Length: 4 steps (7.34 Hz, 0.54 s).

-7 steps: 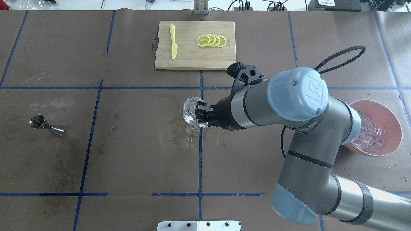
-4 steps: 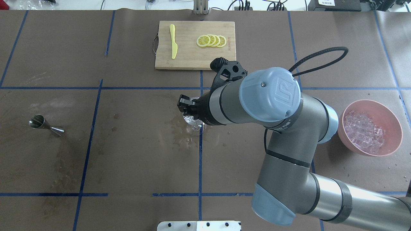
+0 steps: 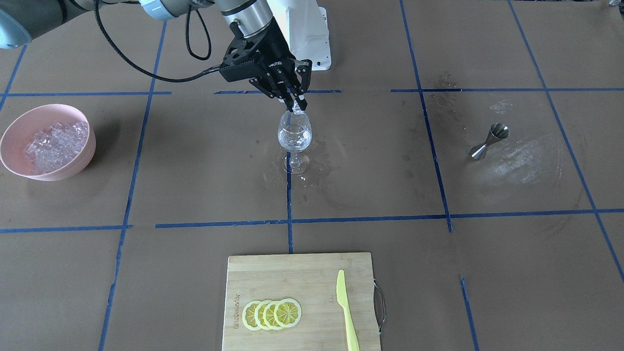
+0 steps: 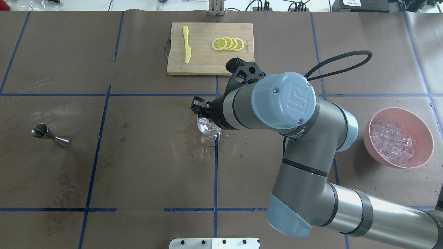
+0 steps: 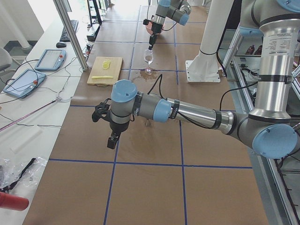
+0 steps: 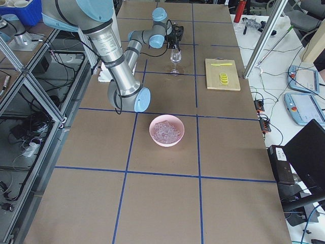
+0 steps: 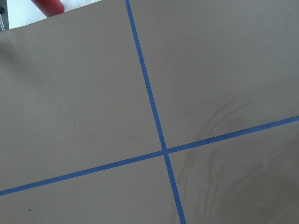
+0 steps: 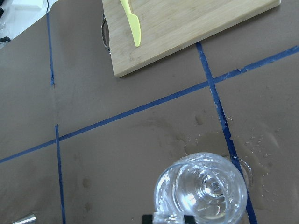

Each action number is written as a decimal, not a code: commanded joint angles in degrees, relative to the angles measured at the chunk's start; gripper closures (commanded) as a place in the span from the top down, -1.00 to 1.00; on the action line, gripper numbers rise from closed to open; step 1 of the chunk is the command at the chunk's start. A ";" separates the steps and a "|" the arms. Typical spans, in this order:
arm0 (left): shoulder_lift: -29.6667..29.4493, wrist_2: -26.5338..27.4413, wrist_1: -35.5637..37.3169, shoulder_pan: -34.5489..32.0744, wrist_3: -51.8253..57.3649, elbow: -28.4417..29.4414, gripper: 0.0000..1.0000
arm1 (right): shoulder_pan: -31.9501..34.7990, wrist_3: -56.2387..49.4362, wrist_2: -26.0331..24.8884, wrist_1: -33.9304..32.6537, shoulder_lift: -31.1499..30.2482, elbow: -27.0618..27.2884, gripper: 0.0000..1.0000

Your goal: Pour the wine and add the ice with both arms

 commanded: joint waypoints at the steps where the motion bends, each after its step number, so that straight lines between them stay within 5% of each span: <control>1: 0.08 0.26 -0.01 -0.04 0.06 -0.28 1.00 | -0.06 -0.34 -0.39 -0.22 0.05 -1.04 0.99; 4: 2.02 0.27 -0.10 -0.04 -0.29 -1.86 1.00 | 4.92 -1.21 3.44 -0.57 -1.61 0.26 1.00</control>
